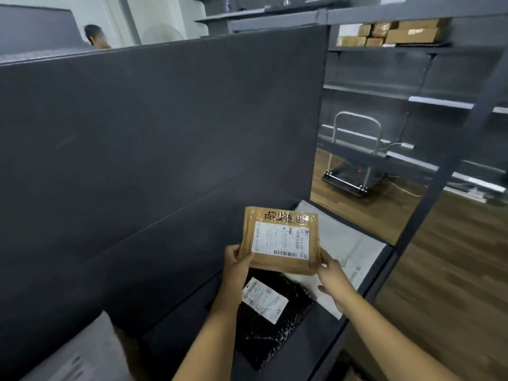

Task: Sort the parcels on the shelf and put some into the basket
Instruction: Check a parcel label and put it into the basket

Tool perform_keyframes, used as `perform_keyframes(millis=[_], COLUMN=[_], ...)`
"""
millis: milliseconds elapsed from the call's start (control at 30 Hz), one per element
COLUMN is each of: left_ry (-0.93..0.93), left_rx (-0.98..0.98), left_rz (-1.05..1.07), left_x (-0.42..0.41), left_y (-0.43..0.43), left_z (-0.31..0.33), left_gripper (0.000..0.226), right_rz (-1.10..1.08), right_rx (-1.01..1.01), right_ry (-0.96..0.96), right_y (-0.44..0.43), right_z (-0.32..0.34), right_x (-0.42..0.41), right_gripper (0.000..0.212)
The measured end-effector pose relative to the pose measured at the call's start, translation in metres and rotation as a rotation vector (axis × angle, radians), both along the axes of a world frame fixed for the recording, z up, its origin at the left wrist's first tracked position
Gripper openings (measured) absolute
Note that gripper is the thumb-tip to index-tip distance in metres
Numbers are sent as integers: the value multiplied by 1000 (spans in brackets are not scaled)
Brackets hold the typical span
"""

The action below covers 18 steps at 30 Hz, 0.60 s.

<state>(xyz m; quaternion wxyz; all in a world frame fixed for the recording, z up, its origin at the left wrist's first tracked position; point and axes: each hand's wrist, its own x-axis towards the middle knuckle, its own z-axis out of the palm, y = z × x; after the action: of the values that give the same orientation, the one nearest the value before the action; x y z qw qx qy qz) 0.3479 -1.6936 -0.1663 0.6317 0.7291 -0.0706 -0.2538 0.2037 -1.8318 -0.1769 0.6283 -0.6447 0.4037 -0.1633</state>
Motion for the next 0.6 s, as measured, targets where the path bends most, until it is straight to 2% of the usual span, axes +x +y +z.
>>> perform_keyframes(millis=[200,367,533,600], left_ry=[-67,-67,-133,-141], left_rx=[-6,113,221,188], left_rz=[138,299,390,453], left_x=[-29,-48,-62,-65], left_y=[79,147,212,237], left_z=[24,47,79,92], left_gripper=[24,59,52,52], right_rz=[244,436,563,617], right_rx=[-80,-118,-122,-87], right_ry=[-41,-93,-143,-152], right_y=[46,100,157,181], right_z=[33,52,76,86], right_x=[1,11,34,40], right_gripper=[39,43,46,48])
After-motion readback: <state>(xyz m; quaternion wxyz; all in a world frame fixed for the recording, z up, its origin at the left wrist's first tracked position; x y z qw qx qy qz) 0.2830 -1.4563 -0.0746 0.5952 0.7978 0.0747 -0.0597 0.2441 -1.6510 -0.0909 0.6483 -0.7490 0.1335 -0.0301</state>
